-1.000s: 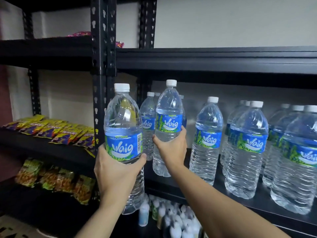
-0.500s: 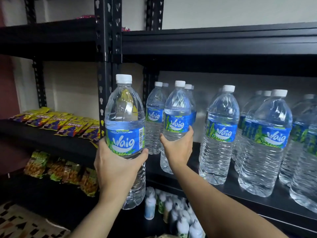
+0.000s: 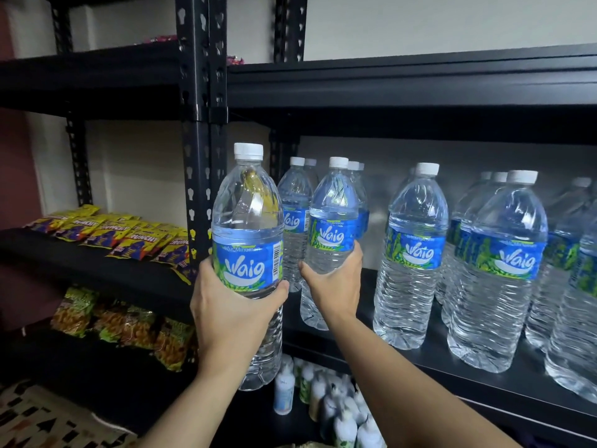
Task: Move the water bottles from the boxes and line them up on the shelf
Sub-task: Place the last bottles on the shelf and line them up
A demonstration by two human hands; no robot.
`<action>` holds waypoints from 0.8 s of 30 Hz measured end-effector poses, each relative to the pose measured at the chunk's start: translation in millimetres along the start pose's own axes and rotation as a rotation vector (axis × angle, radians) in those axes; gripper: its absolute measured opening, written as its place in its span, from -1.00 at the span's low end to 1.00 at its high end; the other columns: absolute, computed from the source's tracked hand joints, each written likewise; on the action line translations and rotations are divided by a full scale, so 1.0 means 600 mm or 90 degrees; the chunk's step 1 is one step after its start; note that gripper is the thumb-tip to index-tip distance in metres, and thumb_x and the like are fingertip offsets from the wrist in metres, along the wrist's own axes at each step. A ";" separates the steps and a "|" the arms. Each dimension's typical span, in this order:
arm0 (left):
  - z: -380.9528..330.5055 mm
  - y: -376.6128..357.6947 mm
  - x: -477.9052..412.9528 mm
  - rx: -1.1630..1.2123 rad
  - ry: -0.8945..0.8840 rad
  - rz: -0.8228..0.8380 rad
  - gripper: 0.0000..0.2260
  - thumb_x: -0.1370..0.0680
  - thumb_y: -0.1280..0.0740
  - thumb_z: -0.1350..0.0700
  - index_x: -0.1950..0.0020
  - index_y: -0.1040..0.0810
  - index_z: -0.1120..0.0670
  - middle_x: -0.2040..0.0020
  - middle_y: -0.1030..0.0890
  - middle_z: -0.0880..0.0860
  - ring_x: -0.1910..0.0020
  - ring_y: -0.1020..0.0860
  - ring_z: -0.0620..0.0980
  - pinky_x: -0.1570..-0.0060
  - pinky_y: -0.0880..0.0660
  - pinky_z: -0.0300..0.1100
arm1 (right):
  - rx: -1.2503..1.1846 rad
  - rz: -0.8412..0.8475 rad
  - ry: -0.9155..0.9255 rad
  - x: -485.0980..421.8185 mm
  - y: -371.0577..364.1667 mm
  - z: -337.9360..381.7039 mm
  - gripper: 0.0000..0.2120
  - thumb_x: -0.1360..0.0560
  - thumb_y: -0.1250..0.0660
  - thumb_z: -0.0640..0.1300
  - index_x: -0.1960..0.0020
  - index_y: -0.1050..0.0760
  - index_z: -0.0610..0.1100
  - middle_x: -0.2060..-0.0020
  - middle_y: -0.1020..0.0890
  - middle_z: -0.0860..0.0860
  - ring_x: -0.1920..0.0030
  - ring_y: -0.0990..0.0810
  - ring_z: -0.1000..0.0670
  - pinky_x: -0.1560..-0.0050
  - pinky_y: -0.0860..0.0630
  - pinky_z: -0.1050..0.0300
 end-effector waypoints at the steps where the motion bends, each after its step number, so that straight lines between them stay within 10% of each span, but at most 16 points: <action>1: 0.001 -0.002 0.001 -0.001 0.001 0.005 -0.35 -0.13 -0.66 -0.06 -0.07 -0.43 0.03 0.00 -0.55 -0.02 -0.04 -0.51 0.00 -0.01 -0.46 -0.12 | 0.013 0.003 -0.001 0.000 0.001 -0.001 0.01 -0.21 -0.59 0.14 -0.49 -0.14 -0.03 -0.33 -0.43 0.01 -0.35 -0.40 -0.09 -0.29 -0.45 -0.11; 19: 0.015 -0.027 -0.019 -0.014 0.012 0.042 -0.36 -0.11 -0.66 -0.08 -0.04 -0.41 -0.01 0.01 -0.56 -0.05 -0.02 -0.52 -0.01 0.00 -0.46 -0.13 | 0.146 0.243 -0.020 0.026 0.006 -0.079 0.24 -0.22 -0.55 0.30 -0.59 0.08 -0.14 -0.48 -0.24 -0.19 -0.50 -0.16 -0.18 -0.50 -0.19 -0.07; 24: 0.021 -0.056 -0.065 -0.007 0.011 0.040 -0.35 -0.11 -0.65 -0.11 -0.03 -0.42 0.04 0.01 -0.57 0.00 -0.01 -0.52 0.01 0.00 -0.47 -0.13 | 0.400 0.355 0.027 0.063 0.006 -0.122 0.10 -0.27 -0.10 0.61 -0.47 -0.23 -0.23 -0.42 -0.40 -0.20 -0.44 -0.35 -0.18 -0.44 -0.30 -0.02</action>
Point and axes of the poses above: each hand's wrist, its own x-axis away from the middle knuckle, its own y-axis out of the back of the hand, z = x × y, the point moved 7 cm from there along -x, towards the middle knuckle
